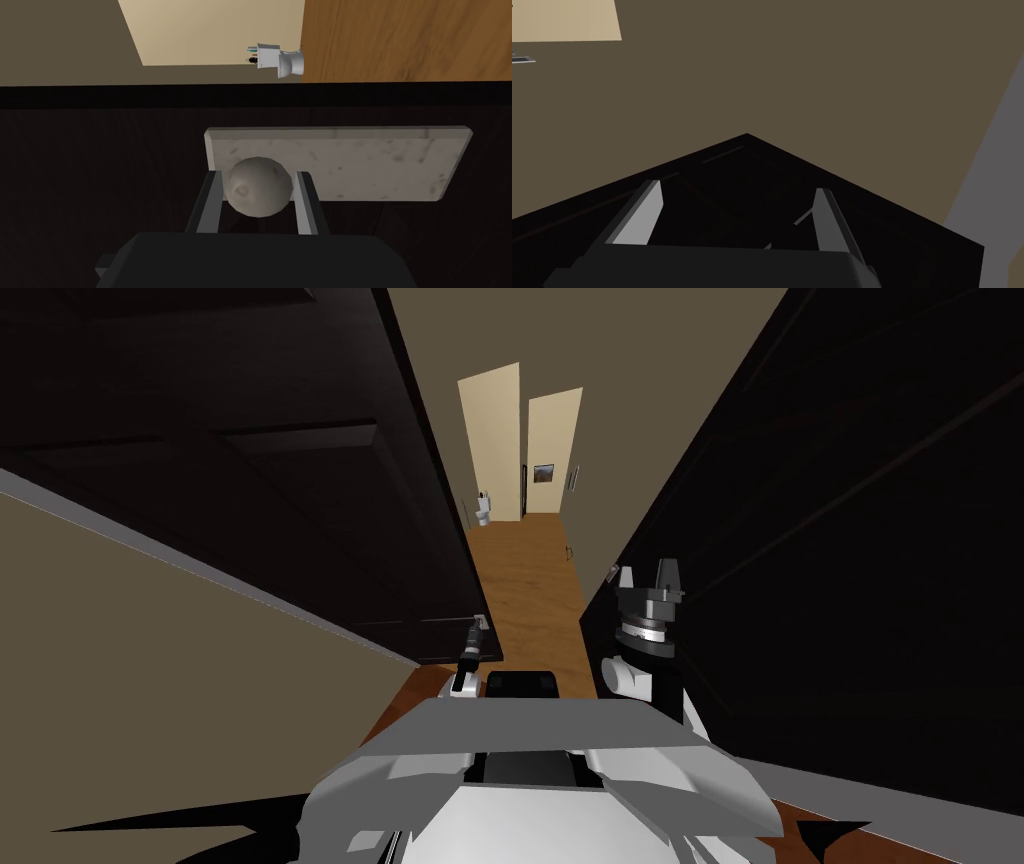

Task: Push the door open

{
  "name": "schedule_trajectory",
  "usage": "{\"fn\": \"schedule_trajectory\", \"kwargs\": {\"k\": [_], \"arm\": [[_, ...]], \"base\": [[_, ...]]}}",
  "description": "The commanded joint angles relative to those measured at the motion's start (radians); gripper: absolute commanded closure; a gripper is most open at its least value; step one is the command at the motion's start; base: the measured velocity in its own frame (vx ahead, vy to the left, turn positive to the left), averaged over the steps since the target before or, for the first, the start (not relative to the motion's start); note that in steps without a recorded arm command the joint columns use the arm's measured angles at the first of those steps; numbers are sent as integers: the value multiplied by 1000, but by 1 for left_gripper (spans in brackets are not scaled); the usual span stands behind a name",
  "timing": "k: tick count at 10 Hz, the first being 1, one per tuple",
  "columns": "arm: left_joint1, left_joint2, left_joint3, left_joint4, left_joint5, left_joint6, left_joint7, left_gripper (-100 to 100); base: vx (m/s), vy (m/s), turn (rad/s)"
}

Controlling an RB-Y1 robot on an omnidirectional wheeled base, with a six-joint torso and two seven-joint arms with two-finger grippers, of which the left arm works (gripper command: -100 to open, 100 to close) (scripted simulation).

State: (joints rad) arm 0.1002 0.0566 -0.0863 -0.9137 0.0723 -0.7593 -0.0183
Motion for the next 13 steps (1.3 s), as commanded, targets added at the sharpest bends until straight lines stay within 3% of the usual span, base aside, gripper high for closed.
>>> {"fn": "schedule_trajectory", "kwargs": {"k": [1,4,9,11,13], "arm": [[-2,3,10,2,5,1,-3,100],[-5,8,28,5,13,1,-7,100],[-15,18,86,15,39,4,-22,100],[-16,18,93,16,42,5,-24,100],[-21,20,122,21,55,6,-31,100]], "base": [[95,-19,28],[185,-34,29],[205,-52,48],[99,-20,43],[124,-26,64]]}}
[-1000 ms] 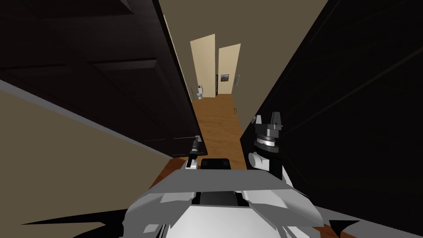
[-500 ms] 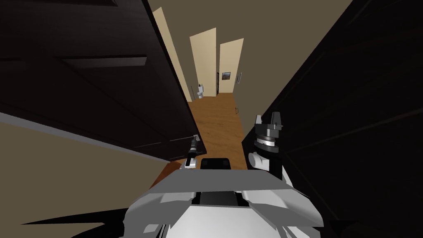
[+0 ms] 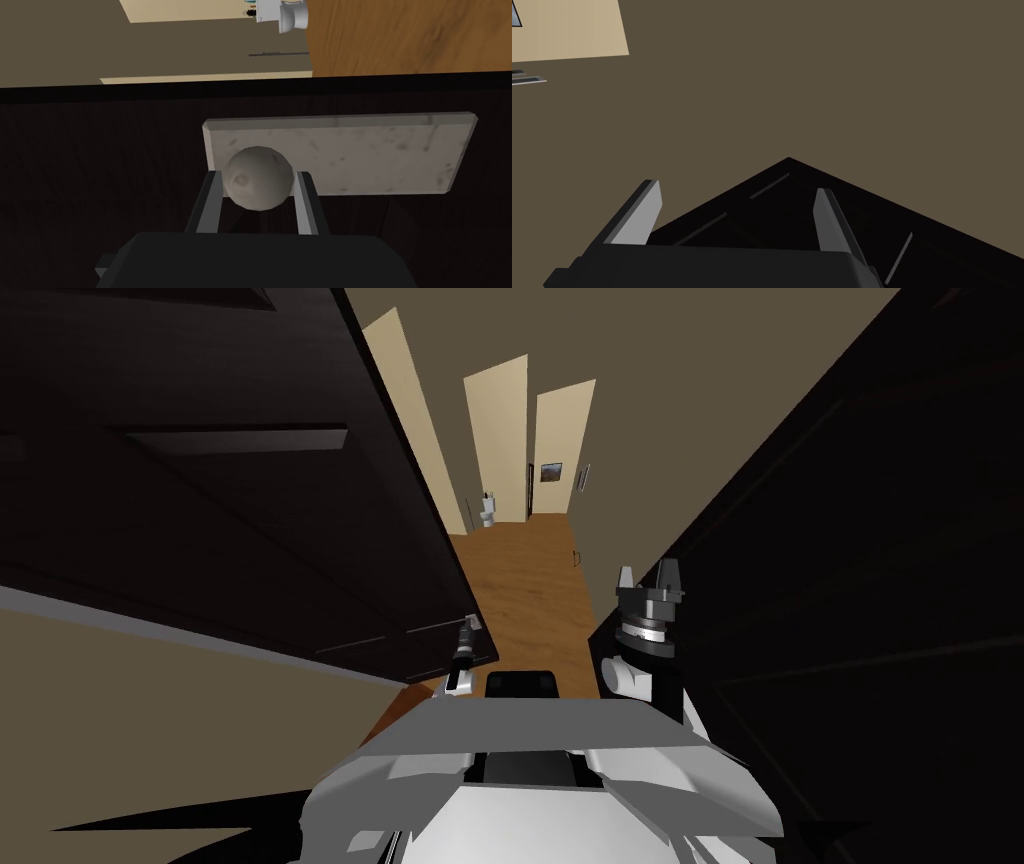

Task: Push the door open

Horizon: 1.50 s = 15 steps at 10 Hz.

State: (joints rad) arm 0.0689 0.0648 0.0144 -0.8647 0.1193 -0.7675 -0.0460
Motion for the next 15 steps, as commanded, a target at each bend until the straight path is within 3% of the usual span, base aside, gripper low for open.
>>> {"fn": "schedule_trajectory", "kwargs": {"k": [1,7,8,13,15], "arm": [[10,12,21,-28,8,14,-4,100],[-4,10,102,-15,46,19,-25,100],[4,3,88,-23,41,21,-26,-100],[14,-17,83,-43,44,30,-27,-100],[12,-7,87,-34,45,21,-28,-100]], "base": [[104,-40,39],[161,-47,81],[-16,-84,47],[-226,-110,33],[-1,-20,-18]]}}
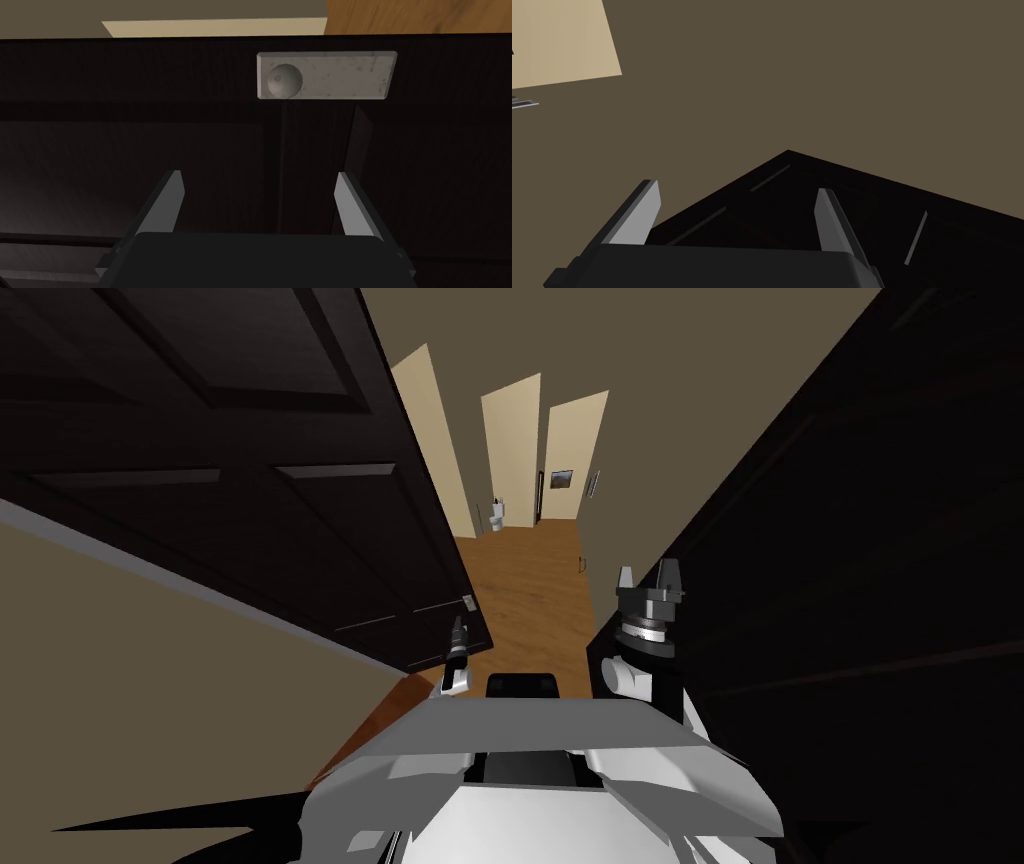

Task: Push the door open

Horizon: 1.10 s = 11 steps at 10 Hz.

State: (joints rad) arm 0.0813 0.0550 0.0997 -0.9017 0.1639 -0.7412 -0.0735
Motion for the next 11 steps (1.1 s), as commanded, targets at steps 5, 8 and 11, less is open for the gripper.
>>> {"fn": "schedule_trajectory", "kwargs": {"k": [5,8,11], "arm": [[1,3,10,17,5,-30,-5,-100],[1,-2,13,22,6,-38,-6,-100],[1,-2,13,22,6,-38,-6,100]], "base": [[222,46,-29],[209,33,-18],[-24,-1,-10]]}}
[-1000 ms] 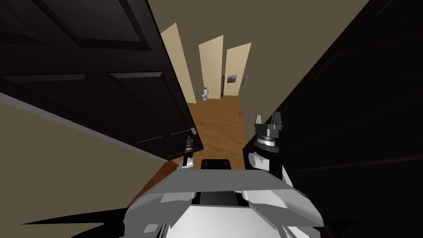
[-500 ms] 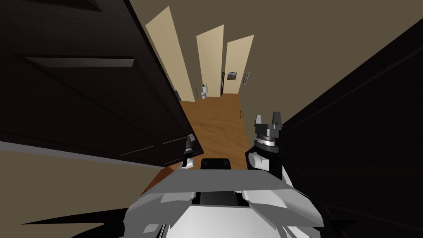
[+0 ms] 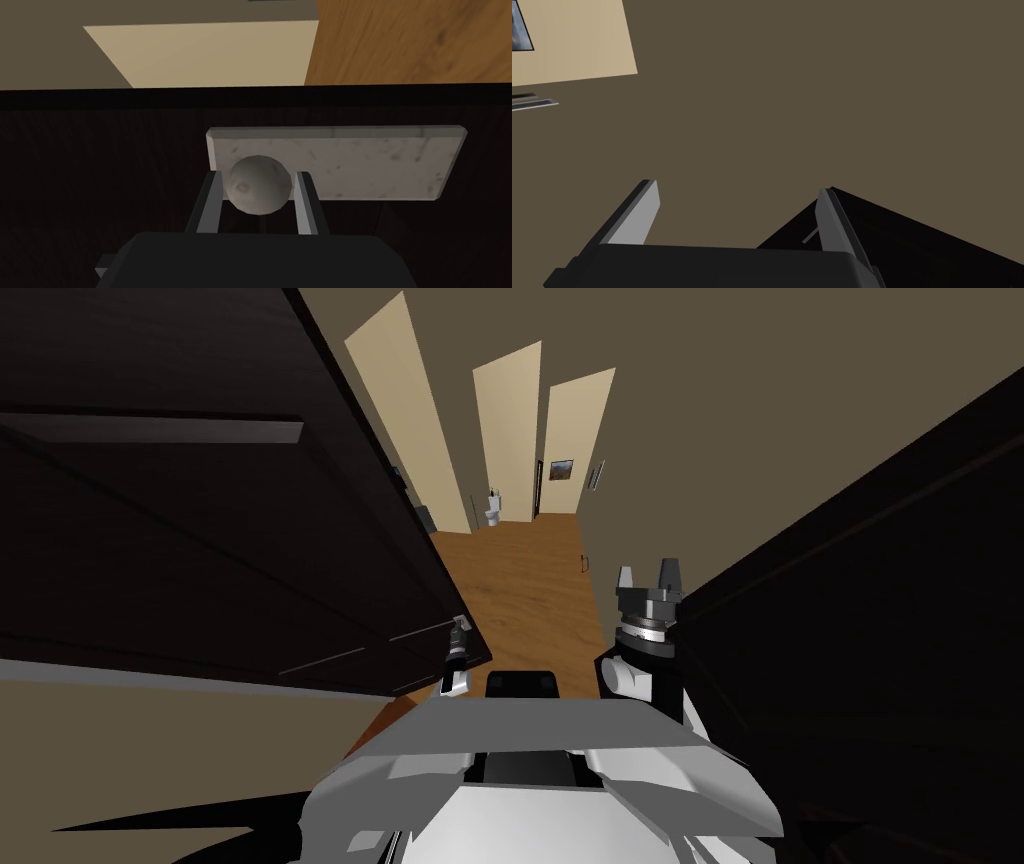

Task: Push the door open

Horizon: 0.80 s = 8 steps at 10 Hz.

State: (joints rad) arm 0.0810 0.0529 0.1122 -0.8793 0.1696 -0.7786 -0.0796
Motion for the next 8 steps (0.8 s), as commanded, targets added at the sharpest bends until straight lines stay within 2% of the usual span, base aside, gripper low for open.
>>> {"fn": "schedule_trajectory", "kwargs": {"k": [1,3,7,8], "arm": [[1,0,0,0,0,-1,1,100],[1,0,0,0,0,-1,1,100],[-1,15,47,1,28,12,-13,100],[-1,15,47,1,28,12,-13,100]], "base": [[-15,-2,0],[-5,-2,1],[188,-27,59],[145,-8,26]]}}
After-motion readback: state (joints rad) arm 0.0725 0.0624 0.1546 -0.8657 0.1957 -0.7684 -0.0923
